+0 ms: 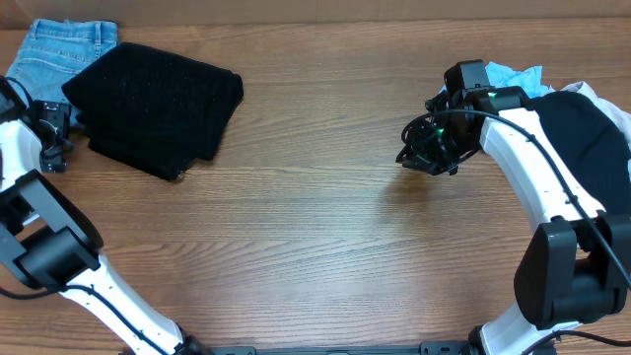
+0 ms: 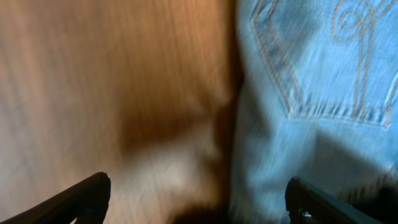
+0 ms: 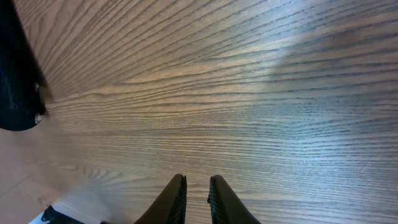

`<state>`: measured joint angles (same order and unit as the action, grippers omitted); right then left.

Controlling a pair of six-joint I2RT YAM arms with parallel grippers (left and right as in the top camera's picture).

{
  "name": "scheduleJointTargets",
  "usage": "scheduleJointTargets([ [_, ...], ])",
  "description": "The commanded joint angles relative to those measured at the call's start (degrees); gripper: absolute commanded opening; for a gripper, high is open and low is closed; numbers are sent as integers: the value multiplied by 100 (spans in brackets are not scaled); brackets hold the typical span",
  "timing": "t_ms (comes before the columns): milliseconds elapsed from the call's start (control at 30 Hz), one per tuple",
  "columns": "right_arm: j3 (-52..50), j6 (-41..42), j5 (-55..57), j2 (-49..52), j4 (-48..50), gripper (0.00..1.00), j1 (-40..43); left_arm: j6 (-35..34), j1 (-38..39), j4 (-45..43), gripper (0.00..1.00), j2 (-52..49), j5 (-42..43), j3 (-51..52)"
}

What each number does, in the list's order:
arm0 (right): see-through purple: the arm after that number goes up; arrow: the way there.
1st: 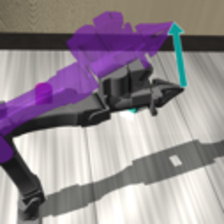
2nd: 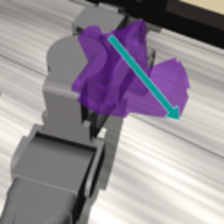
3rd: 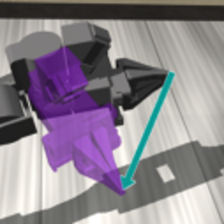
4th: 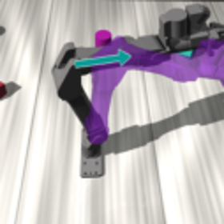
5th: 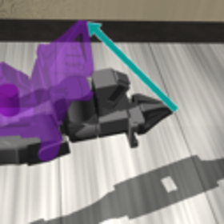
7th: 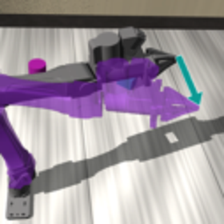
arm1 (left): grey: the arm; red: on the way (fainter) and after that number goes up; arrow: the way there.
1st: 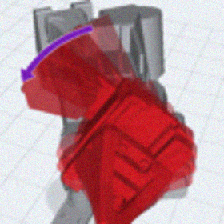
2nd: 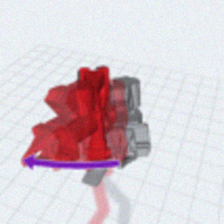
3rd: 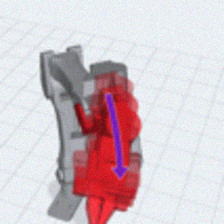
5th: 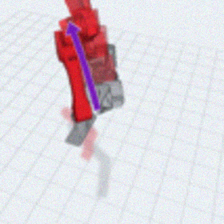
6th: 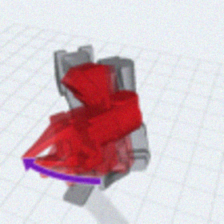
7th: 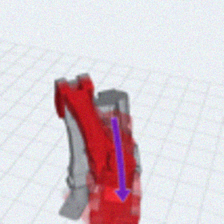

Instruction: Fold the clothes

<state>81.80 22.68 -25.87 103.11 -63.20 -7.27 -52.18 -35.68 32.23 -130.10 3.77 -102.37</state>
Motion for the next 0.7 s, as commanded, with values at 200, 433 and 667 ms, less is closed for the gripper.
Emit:
scheduleJointTargets([
  [200, 66, -44, 33, -208, 4, 20, -17, -39, -24, -1593, 89, -597, 297, -33],
  [433, 66, -44, 31, -208, -17, 21, -17, -472, 201, -2361, 84, -1305, 706, -35],
  [667, 66, -42, 31, -208, -15, 22, -17, -315, 214, -1818, 4, -1453, 1449, -35],
])
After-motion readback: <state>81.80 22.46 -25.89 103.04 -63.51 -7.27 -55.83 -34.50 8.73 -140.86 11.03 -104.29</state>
